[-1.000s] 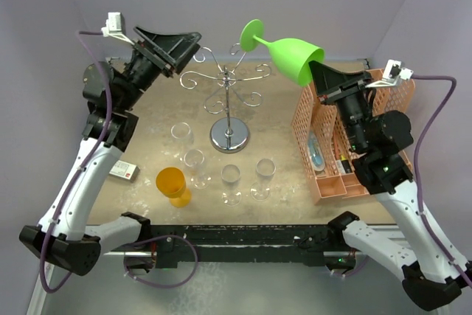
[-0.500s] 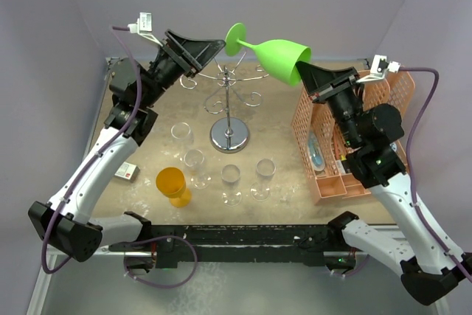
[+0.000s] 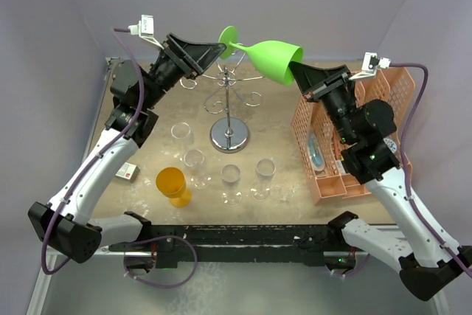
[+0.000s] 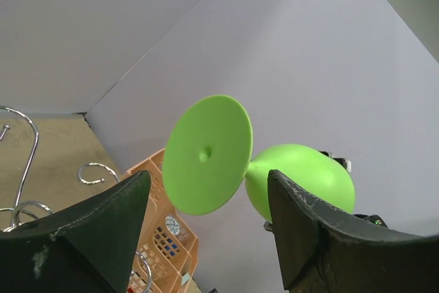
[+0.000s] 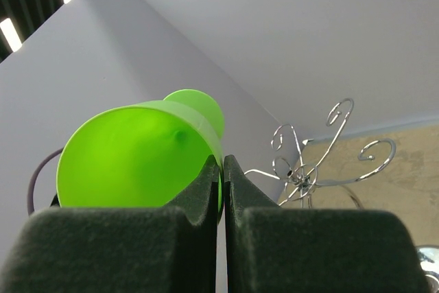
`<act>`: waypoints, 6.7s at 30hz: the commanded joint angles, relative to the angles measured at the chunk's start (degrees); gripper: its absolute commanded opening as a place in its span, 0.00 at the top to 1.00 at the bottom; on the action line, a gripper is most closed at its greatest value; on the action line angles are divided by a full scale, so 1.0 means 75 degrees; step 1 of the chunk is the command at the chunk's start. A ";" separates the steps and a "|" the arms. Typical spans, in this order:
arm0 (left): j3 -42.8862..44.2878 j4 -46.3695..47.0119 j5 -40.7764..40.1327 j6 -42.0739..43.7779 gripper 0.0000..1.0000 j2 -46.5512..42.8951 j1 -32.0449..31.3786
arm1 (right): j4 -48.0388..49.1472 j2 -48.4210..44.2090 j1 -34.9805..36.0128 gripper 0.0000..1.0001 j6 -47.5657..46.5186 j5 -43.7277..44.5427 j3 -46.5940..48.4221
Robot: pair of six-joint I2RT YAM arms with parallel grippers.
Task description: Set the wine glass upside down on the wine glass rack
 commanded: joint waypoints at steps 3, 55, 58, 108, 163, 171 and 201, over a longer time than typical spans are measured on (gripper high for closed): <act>-0.0393 -0.0258 -0.0705 -0.0475 0.31 -0.0829 -0.0045 | 0.1291 0.0113 0.0031 1.00 -0.0110 0.0004 0.0049; 0.0327 0.4804 -0.3582 -0.2740 1.00 0.0901 -0.1794 | 0.4416 0.0556 0.0552 1.00 -0.0841 -0.1723 -0.1021; 0.0450 0.4533 -0.3451 -0.2297 1.00 0.0791 -0.1795 | 0.4102 0.0368 0.0551 1.00 -0.0970 -0.1756 -0.1068; -0.0258 0.3586 0.3137 0.5332 1.00 0.0533 -0.1979 | -0.5298 0.0936 0.0552 0.40 -0.0241 -0.2317 0.4544; -0.0498 -0.3461 -0.3127 0.4289 0.56 -0.2201 -0.2410 | -0.3089 0.1215 0.0528 1.00 -0.0258 0.0908 0.3021; -0.0425 -0.4513 -0.4506 0.4365 0.37 -0.2875 -0.2404 | -0.2645 0.2053 0.0152 1.00 -0.0617 0.1017 0.3239; -0.0899 -0.4096 -0.4958 0.4223 0.35 -0.2780 -0.2405 | -0.1958 0.4673 -0.0784 1.00 -0.0742 -0.3397 0.4047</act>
